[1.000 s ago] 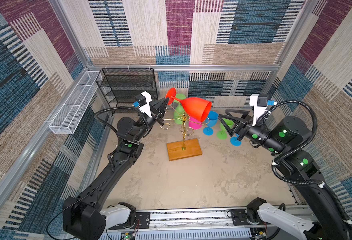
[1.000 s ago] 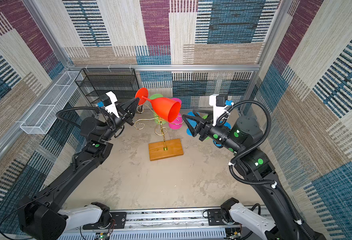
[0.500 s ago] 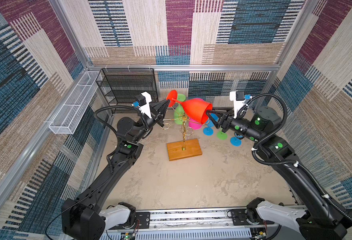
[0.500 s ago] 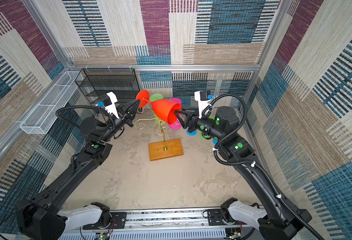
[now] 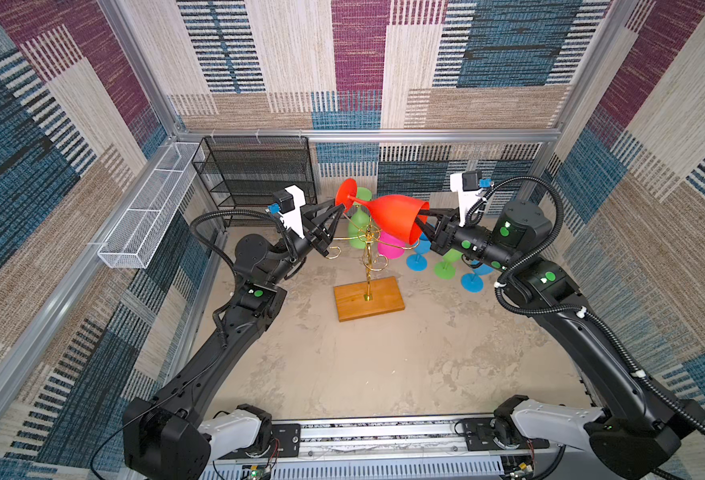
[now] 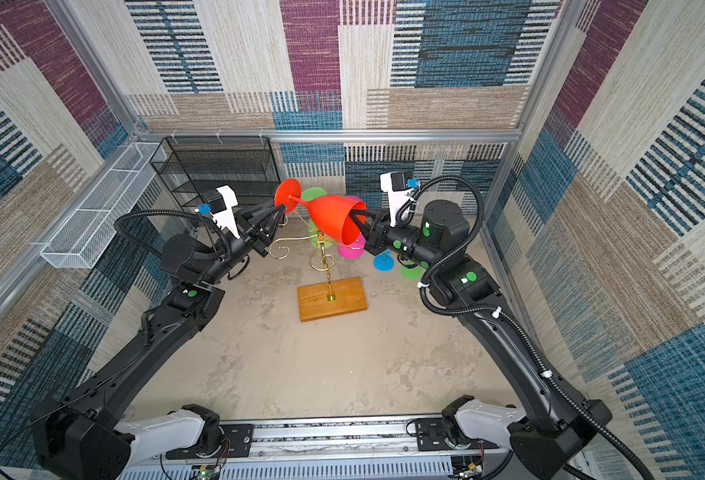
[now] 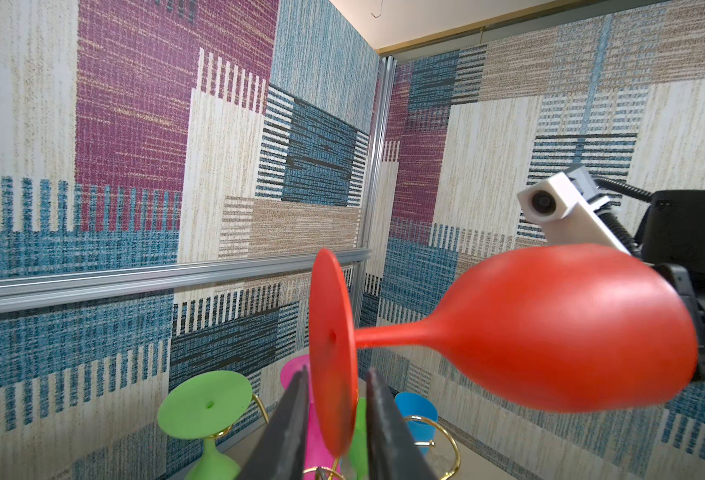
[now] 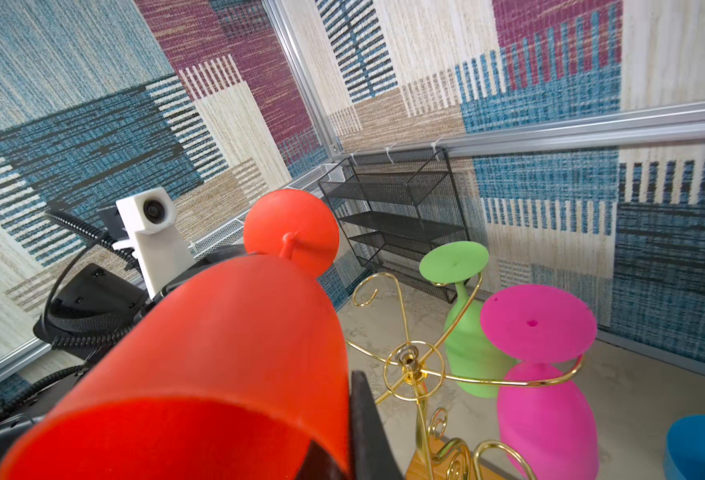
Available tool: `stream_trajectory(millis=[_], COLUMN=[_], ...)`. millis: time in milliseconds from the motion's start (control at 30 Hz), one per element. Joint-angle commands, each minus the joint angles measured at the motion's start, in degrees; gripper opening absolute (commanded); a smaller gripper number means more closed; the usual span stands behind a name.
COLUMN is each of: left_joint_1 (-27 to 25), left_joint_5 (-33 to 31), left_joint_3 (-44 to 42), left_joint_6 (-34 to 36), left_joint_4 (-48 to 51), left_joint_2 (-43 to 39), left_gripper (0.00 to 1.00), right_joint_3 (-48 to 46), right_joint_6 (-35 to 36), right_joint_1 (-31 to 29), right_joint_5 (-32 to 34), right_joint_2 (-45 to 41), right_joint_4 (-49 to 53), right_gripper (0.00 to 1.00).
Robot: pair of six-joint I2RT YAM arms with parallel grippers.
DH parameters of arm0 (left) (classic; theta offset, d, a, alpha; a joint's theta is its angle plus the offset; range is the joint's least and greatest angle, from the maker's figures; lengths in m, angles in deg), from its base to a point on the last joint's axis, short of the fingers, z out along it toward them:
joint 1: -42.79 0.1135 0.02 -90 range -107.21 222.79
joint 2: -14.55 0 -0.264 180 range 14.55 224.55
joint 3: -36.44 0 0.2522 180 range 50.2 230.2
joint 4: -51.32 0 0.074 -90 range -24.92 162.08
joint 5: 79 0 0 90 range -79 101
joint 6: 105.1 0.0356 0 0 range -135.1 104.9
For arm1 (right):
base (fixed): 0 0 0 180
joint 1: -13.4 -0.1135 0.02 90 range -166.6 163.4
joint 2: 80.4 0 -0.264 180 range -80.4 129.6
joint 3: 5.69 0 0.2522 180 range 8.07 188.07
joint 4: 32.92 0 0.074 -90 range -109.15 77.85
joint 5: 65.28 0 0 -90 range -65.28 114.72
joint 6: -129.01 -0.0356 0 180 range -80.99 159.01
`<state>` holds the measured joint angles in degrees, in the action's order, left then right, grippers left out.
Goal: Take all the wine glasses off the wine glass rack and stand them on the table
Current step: 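Open the left gripper off the foot while the right gripper pulls the red glass away, then carry the red glass toward the standing glasses while the left arm withdraws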
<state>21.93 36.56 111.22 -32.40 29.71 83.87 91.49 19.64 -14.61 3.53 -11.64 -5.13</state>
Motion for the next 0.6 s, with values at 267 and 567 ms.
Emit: stream_trajectory(millis=[267, 567], left_joint_1=[4.9, 17.5], left_joint_5=[-9.9, -7.9], left_joint_3=[-1.4, -5.6], left_joint_6=[3.3, -0.5], left_joint_4=[11.9, 15.6], left_joint_2=[-8.7, -12.7], left_gripper=[0.54, 0.61], right_joint_3=[10.8, 17.9], right_joint_6=[5.8, 9.5], right_joint_1=[11.7, 14.4], right_joint_5=[17.4, 34.6], right_joint_2=[-4.8, -5.6], right_joint_4=[23.0, 44.2], right_gripper=[0.00, 0.00])
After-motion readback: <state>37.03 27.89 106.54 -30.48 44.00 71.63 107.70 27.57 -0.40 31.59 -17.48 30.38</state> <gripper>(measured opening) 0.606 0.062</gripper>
